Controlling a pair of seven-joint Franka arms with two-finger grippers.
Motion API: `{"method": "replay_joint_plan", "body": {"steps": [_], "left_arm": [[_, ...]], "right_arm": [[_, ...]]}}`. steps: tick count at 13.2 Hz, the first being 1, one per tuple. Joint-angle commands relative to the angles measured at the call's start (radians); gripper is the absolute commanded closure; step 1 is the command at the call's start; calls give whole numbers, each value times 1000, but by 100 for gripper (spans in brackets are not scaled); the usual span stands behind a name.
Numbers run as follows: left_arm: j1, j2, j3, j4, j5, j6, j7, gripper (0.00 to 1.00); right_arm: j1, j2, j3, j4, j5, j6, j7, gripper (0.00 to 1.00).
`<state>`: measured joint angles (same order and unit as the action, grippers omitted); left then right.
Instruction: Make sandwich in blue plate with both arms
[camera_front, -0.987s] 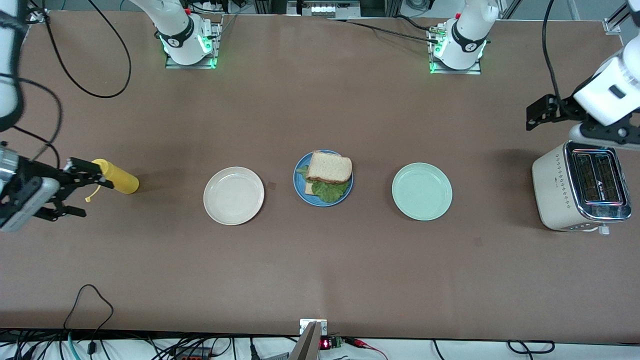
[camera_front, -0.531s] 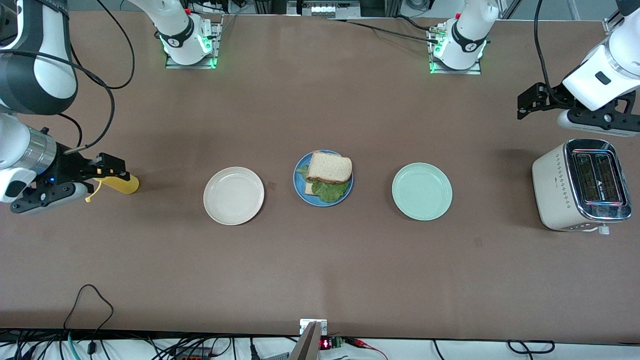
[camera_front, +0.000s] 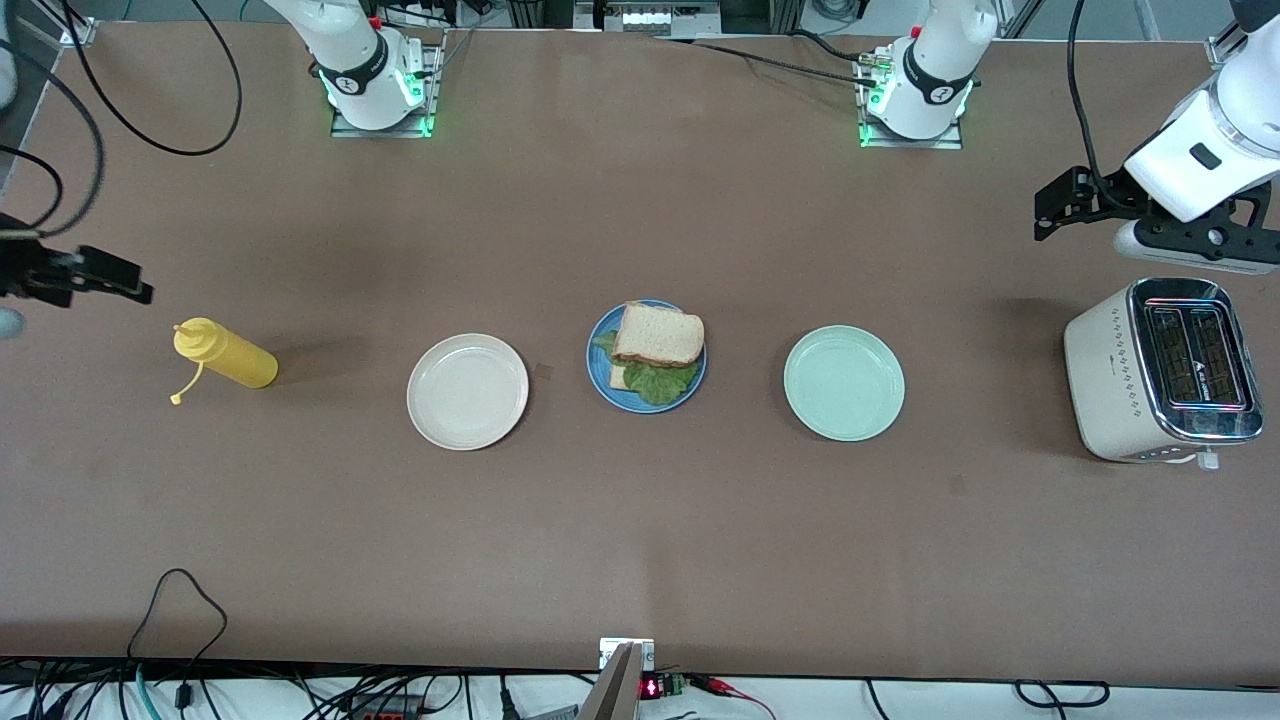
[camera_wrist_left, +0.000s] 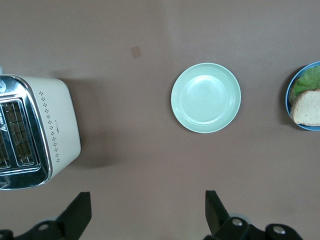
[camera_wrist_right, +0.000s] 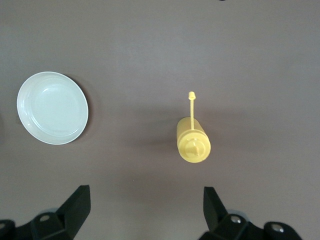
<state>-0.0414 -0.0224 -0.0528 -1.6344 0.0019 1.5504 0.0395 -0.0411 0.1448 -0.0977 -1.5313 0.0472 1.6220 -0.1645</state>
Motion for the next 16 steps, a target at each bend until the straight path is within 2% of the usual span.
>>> {"method": "replay_joint_plan", "body": {"steps": [1,2,5,9,16], "left_arm": [[-8,-13,4,-5,16,7,-15,0],[-8,-13,4,-5,16,7,-15,0],[-8,-11,5,-5,16,7,-16,0],[-8,-5,5,-4,16,-1,-15,0],[-8,-5,5,-4,16,-1,-15,0]], "right_arm": [[76,3,-87,13,-16,-17,33,0],[126,1,-138,11,-16,-17,36,0],[118,-45,-128,-42,-15,4,55,0],[127,-163,-126,-216,-23,93,100,0],[129,-228,-120,-240,-43,53,103,0]]}}
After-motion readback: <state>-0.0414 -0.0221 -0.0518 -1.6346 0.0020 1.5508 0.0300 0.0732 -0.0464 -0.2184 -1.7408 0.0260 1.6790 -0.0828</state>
